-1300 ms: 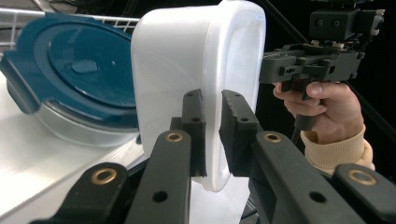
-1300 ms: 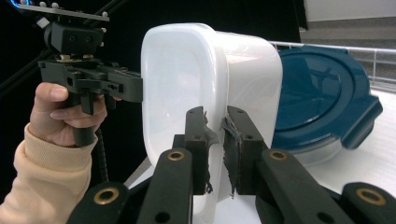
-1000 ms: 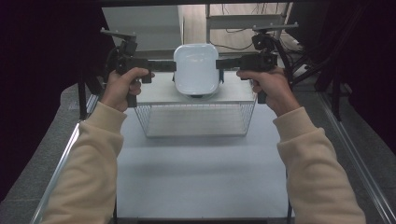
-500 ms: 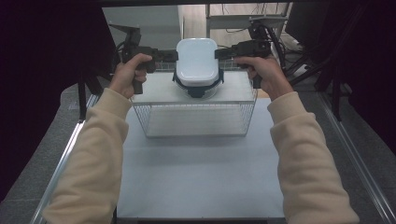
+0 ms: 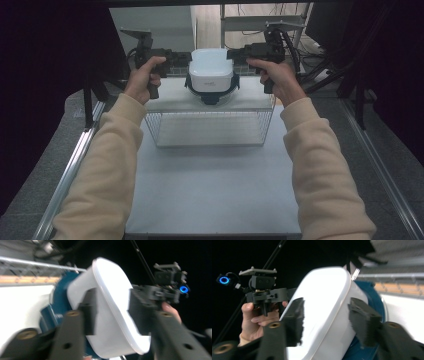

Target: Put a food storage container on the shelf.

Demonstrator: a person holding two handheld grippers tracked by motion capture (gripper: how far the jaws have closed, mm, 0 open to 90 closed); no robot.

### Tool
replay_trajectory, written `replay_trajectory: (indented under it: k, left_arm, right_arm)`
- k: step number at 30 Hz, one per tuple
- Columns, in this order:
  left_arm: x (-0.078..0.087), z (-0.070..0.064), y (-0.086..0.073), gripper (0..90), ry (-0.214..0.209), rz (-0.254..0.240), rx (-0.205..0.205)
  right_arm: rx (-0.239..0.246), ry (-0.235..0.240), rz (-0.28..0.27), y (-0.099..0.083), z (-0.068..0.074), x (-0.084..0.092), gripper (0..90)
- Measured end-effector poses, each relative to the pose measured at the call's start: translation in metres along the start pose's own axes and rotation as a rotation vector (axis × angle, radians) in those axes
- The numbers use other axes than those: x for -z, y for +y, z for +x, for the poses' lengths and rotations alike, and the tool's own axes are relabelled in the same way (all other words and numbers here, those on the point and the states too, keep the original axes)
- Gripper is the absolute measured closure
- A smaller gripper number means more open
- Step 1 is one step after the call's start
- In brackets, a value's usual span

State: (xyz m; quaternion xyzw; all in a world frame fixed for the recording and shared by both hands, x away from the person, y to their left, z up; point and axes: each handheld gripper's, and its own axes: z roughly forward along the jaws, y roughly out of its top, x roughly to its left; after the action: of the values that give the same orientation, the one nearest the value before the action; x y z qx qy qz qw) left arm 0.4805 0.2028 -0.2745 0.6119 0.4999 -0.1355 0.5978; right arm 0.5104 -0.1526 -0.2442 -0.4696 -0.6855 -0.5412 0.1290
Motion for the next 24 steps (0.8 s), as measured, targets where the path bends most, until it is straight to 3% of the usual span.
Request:
replay_trajectory:
  k: [3, 8, 10, 13, 17, 21, 24]
  left_arm:
    - [0.013, -0.009, -0.009, 40.7, 0.055, -0.027, -0.088]
    - [0.038, -0.021, -0.042, 32.8, 0.098, -0.042, -0.208]
    - [0.046, -0.021, -0.06, 30.2, 0.127, -0.042, -0.233]
    - [0.057, -0.017, -0.089, 27.8, 0.138, -0.041, -0.242]
    - [0.067, -0.012, -0.127, 26.2, 0.176, -0.023, -0.272]
    - [0.069, -0.003, -0.168, 24.6, 0.267, 0.006, -0.327]
    - [0.069, 0.007, -0.193, 24.3, 0.328, 0.023, -0.339]
  right_arm:
    - [0.089, -0.024, -0.049, -0.006, 0.008, 0.015, 34.1]
    - [0.253, -0.061, -0.062, -0.032, 0.015, 0.044, 31.4]
    - [0.317, -0.076, -0.068, -0.047, 0.016, 0.054, 30.1]
    - [0.393, -0.126, -0.07, -0.072, 0.017, 0.067, 29.1]
    - [0.439, -0.162, -0.066, -0.107, 0.012, 0.079, 28.1]
    - [0.469, -0.188, -0.065, -0.147, 0.003, 0.086, 27.4]
    - [0.478, -0.205, -0.072, -0.172, -0.004, 0.089, 27.2]
